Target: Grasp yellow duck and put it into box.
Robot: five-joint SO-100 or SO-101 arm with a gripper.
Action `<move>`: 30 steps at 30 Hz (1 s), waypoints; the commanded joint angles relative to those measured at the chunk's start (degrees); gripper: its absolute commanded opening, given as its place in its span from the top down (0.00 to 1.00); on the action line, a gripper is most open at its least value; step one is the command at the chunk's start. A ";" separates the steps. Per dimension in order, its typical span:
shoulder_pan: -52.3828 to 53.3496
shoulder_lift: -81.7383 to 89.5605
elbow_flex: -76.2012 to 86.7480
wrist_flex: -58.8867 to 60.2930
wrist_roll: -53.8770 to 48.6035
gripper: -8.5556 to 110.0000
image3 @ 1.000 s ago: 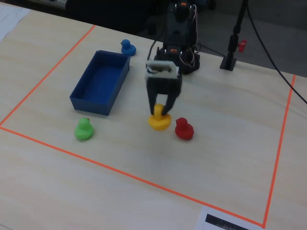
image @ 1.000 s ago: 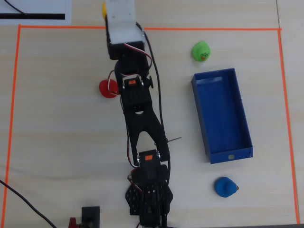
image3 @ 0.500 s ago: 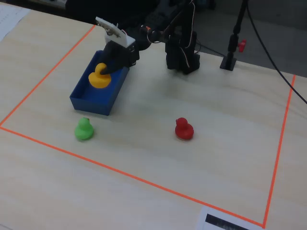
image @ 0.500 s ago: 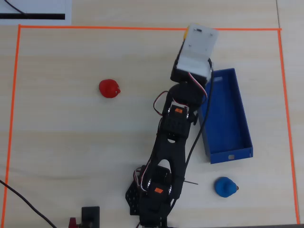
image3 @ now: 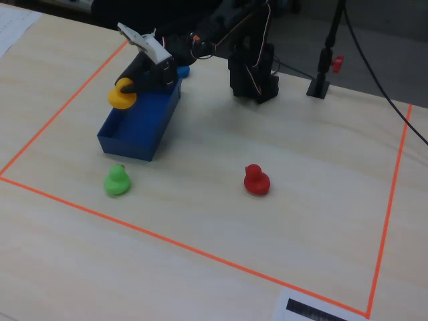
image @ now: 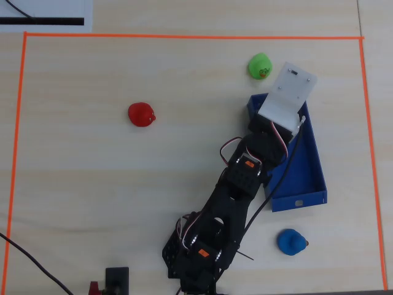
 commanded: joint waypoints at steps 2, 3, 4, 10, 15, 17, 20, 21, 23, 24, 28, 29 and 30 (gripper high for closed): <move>2.55 0.70 0.97 -0.62 -2.46 0.93; 2.90 0.44 1.85 -1.23 -2.81 0.93; 3.16 0.09 2.72 -1.85 -3.16 0.93; 4.22 -1.49 10.28 -6.50 -5.01 0.93; 3.25 -3.16 13.80 -9.58 -4.83 0.93; 2.99 -3.52 14.06 -9.49 -4.39 0.91; 2.90 -3.78 14.15 -9.40 -3.96 0.78; 2.90 -3.87 13.97 -9.32 -3.69 0.76; 2.90 -4.04 13.45 -8.96 -3.25 0.73; 2.81 -4.04 13.01 -8.61 -2.72 0.73; 1.93 -2.99 9.93 -5.80 0.18 0.71; 1.49 -2.37 8.96 -4.75 1.41 0.71; 0.79 -1.23 7.82 -3.16 2.99 0.71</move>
